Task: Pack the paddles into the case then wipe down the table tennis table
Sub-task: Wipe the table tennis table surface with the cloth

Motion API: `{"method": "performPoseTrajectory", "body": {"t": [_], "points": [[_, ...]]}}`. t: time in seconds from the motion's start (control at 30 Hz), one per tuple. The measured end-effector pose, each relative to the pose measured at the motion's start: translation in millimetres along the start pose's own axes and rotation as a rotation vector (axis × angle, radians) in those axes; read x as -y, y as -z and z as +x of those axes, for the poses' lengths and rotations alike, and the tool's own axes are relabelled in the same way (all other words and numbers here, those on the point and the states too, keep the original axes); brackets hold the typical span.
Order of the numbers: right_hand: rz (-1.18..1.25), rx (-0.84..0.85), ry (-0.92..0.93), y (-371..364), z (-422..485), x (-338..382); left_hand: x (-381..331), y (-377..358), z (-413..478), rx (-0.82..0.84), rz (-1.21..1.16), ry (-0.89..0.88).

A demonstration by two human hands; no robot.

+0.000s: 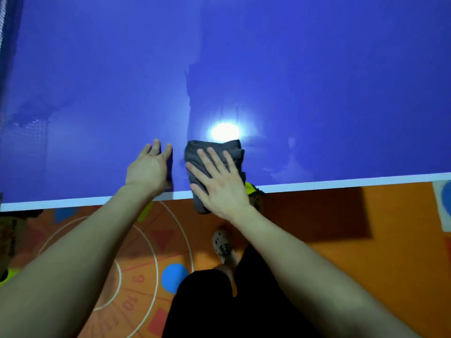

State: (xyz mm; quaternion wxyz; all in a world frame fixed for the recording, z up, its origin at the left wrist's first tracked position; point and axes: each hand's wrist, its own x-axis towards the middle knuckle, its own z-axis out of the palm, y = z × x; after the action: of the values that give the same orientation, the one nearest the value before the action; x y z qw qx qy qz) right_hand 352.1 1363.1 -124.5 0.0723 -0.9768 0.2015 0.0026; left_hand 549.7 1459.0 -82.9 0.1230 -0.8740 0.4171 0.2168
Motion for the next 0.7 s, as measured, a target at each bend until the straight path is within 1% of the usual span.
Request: {"method": "performPoseTrajectory", "body": {"t": [0.03,0.07,0.1,0.17,0.2,0.23,0.27,0.3,0.33,0.4,0.43,0.47,0.5,0.53,0.6,0.63,0.7], "points": [[-0.002,-0.024,-0.052,3,-16,-32,1,0,0,0.002,0.009,0.0],[-0.023,-0.052,-0.154,8,-34,-70,3,0,0,-0.001,0.015,-0.003],[-0.047,-0.069,-0.28,13,-51,-110,4,1,-1,-0.007,0.017,-0.005],[-0.071,-0.05,-0.523,24,-78,-171,6,1,-2,-0.013,0.025,-0.011],[-0.075,-0.035,-0.62,27,-81,-183,7,-1,-2,-0.019,0.033,-0.005],[-0.073,-0.022,-0.694,27,-77,-178,7,0,-2,-0.02,0.041,-0.001],[-0.059,-0.029,-0.744,26,-68,-160,6,1,-4,-0.015,0.043,0.002],[-0.038,-0.04,-0.755,24,-57,-130,5,2,-4,-0.014,0.041,0.007],[-0.019,-0.044,-0.707,19,-47,-92,5,2,-4,-0.016,0.047,0.01],[0.029,-0.006,-0.464,7,-26,-12,5,4,-4,-0.001,0.055,0.002],[0.048,0.044,-0.334,4,-18,22,4,4,-4,0.007,0.047,0.0],[0.064,0.096,-0.228,3,-12,43,4,4,-5,0.007,0.037,0.002],[0.072,0.132,-0.152,3,-8,47,5,3,-4,0.003,0.03,0.008],[0.072,0.141,-0.091,3,-5,36,5,4,-4,0.01,0.029,0.015],[0.08,0.059,-0.017,5,-8,-14,4,6,-4,0.036,0.029,0.009],[0.071,0.013,-0.046,7,-15,-50,4,6,-3,0.041,0.028,0.009],[0.014,-0.074,-0.261,13,-33,-136,6,4,-3,0.028,0.033,0.013]]}}
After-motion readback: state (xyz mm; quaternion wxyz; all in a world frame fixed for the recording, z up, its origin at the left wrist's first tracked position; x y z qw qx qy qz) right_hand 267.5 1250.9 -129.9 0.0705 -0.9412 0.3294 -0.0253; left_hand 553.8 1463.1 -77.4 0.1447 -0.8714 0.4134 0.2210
